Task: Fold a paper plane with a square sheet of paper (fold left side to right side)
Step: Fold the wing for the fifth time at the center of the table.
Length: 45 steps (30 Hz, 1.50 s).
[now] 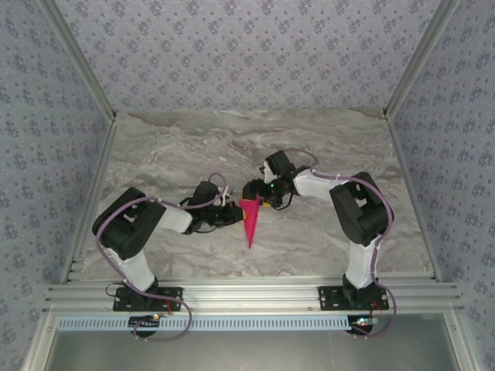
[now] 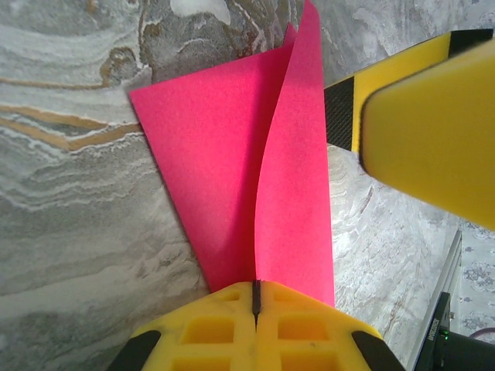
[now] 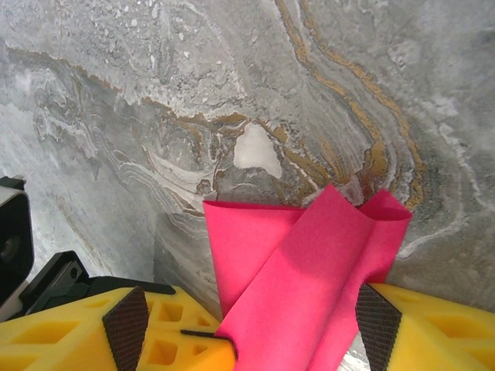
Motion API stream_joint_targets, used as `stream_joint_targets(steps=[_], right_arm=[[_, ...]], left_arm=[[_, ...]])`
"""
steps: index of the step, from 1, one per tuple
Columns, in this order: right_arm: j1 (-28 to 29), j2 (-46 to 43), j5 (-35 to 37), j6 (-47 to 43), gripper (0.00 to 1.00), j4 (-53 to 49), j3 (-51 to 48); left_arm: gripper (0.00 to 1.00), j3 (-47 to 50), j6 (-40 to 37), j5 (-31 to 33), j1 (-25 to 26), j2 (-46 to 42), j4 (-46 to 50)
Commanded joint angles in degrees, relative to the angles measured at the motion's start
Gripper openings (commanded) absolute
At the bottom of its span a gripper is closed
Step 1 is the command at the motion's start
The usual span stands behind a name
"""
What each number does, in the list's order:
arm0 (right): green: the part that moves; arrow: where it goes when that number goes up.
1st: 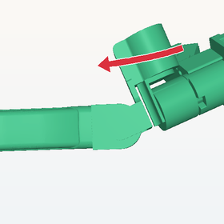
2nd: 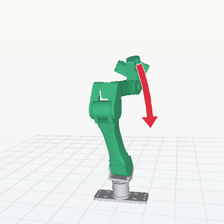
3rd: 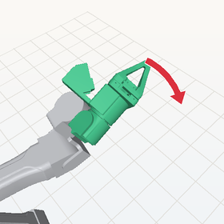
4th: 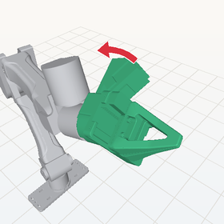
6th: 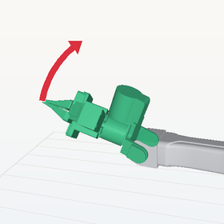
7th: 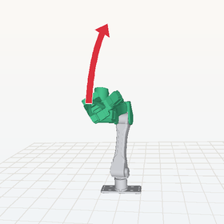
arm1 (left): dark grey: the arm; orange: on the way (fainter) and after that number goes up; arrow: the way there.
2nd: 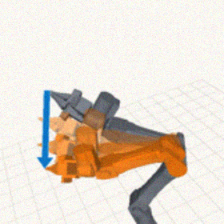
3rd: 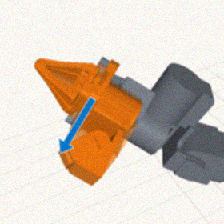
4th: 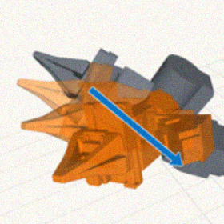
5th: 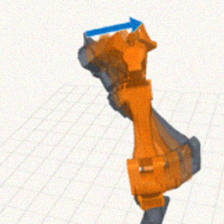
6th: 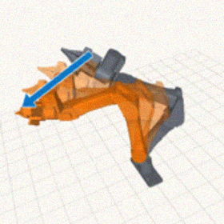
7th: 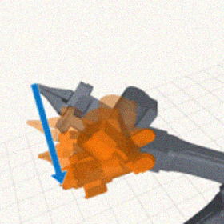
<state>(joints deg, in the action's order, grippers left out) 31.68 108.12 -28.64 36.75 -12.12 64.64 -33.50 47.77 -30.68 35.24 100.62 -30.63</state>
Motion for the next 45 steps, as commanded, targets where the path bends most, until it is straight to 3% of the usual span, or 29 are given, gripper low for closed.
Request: stream_joint_targets(steps=[1,5,11,14,45], right_arm=[[-0.81,-4.87,1.54,-2.36,0.76,-1.28,-0.64],[-1.09,-8.68,2.29,-1.95,0.63,-0.56,-3.04],[0.85,-8.65,-0.07,0.96,0.21,2.74,-7.06],[1.73,-7.22,-0.88,2.04,0.08,4.62,-8.07],[2.88,0.07,1.61,0.04,0.06,2.61,-7.06]], left_arm=[[0.00,0.53,-1.53,0.74,-0.25,1.60,-0.22],[0.00,0.89,-1.38,1.01,-0.26,1.71,-0.66],[0.00,0.93,-1.32,1.40,-0.26,1.69,-0.54],[0.00,0.97,-1.32,1.65,-0.26,1.60,-0.31],[0.00,1.41,-0.31,4.75,-0.53,1.50,2.24]])
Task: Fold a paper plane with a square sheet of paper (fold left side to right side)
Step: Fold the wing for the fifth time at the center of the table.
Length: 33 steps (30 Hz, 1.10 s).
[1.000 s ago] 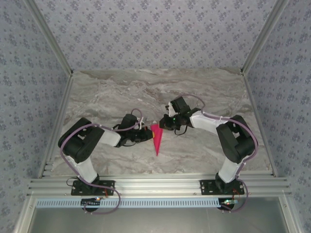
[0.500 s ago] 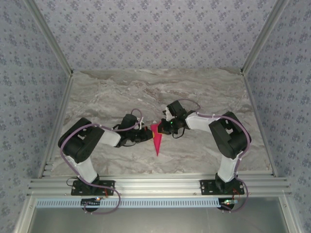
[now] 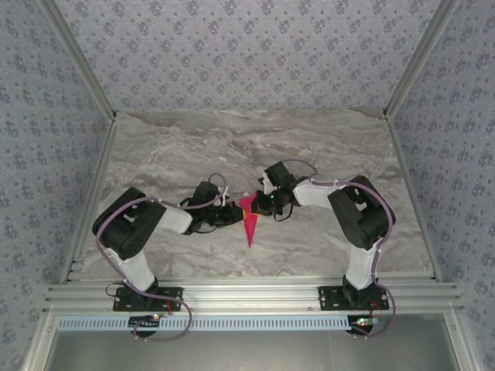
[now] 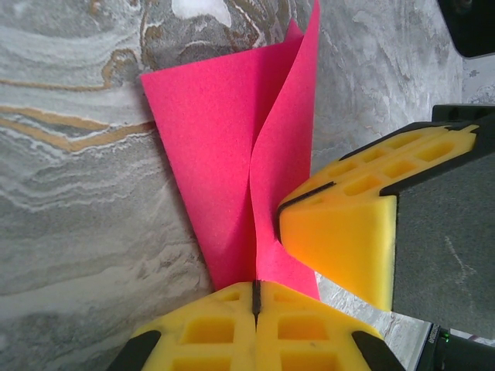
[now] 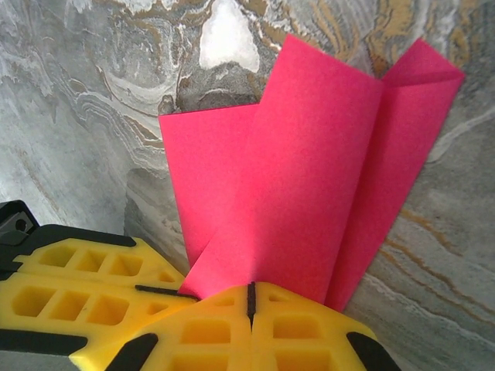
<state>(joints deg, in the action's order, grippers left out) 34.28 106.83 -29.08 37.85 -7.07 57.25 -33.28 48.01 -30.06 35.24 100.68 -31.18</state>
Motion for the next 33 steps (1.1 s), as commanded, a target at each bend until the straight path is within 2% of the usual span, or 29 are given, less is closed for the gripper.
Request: stream_joint_targets(steps=[1,9,15,17,20,24,28,33], right_arm=[[0.28,1.45,2.32,-1.01,0.06,-2.89,0.20],[-0.01,2.24,5.51,-0.66,0.05,-6.53,-2.53],[-0.46,2.53,5.97,-0.75,0.05,-6.45,-3.81],[-0.54,2.62,5.80,-0.65,0.05,-6.17,-3.82],[-0.52,2.64,5.48,-0.53,0.05,-5.60,-3.81],[-0.49,2.60,5.29,-0.66,0.05,-5.30,-3.53],[-0.27,2.74,5.34,-0.54,0.05,-5.30,-3.55],[-0.10,2.97,5.35,-0.65,0.05,-5.47,-3.31]], left_arm=[[0.00,1.22,-0.50,4.05,-0.45,1.36,2.71],[0.02,0.52,0.48,2.52,-0.51,-0.75,1.98],[0.32,-0.72,-0.30,2.64,-0.53,-7.66,7.76],[0.37,-0.67,-0.45,2.73,-0.45,-10.81,10.43],[0.37,0.46,0.61,1.88,0.64,-15.58,12.01],[0.32,0.89,3.67,0.79,4.28,-19.11,12.99],[0.30,0.35,7.46,0.34,7.01,-18.10,11.68],[0.30,-2.08,8.69,-0.69,9.38,-13.72,9.38]])
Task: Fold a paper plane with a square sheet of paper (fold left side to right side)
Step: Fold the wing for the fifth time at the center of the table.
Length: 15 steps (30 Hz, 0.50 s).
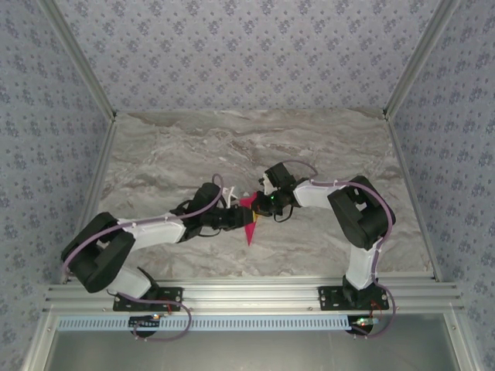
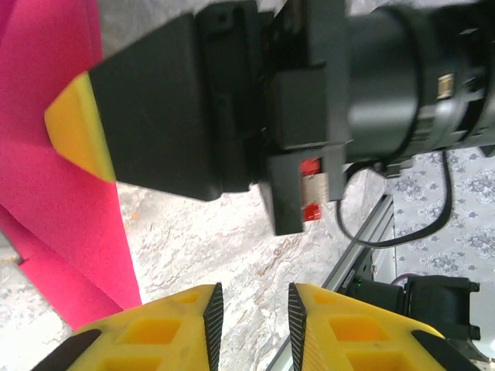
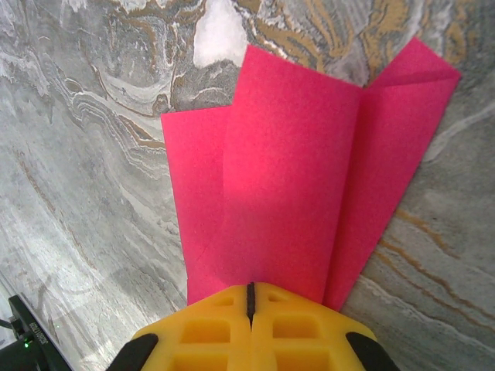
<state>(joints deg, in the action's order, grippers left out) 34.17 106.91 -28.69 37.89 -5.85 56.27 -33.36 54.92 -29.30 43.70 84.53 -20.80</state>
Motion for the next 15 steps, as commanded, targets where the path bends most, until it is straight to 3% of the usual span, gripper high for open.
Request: stream_joint_targets(steps=[1,15], right_arm=[[-0.01,2.95,4.96,-0.63,0.05,-6.86,-2.24],[0.10,2.83,5.05,-1.14,0.05,-7.86,-1.78]], left_arm=[[0.29,-2.66,1.86,-1.70,1.31,3.28,-1.23],[0.28,-3.16,2.13,0.73,2.79,9.43,-0.74]])
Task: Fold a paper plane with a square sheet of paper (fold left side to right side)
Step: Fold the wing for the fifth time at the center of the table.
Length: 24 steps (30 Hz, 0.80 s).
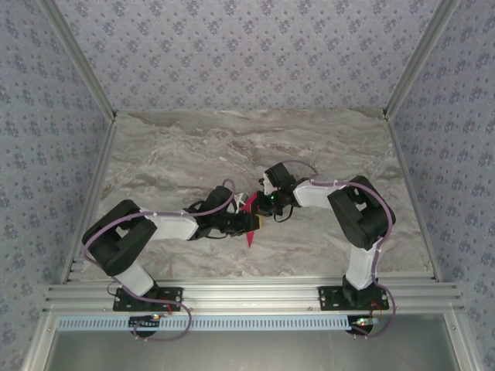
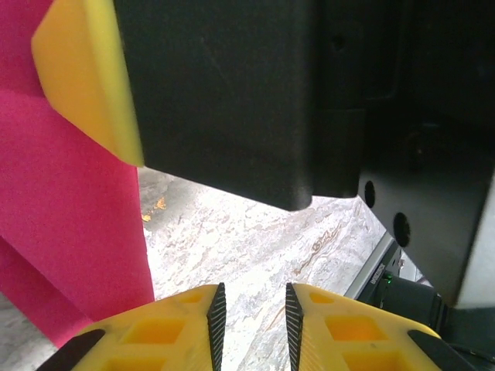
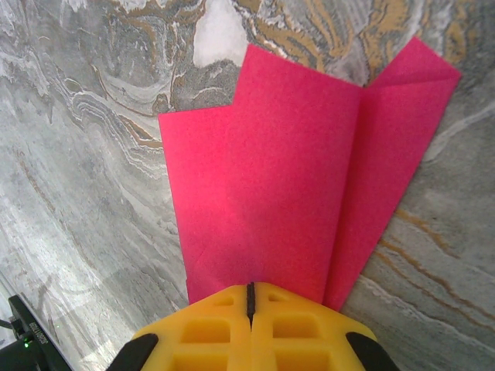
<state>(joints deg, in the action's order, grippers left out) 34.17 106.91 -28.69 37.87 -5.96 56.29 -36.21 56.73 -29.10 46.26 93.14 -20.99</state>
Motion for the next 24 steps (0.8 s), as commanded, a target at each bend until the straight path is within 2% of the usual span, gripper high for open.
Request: stream_joint_targets(steps=[1,24], right_arm=[[0.11,2.86,5.04,-1.19,0.05,-7.75,-1.67],[0.06,3.13,4.77,-1.31,0.04,-8.33,-0.75]], left_arm=[[0.28,-0.23,0.31,0.60,0.23,1.07,-0.55],[0.23,2.55,0.16,2.63,0.46,4.05,0.03]])
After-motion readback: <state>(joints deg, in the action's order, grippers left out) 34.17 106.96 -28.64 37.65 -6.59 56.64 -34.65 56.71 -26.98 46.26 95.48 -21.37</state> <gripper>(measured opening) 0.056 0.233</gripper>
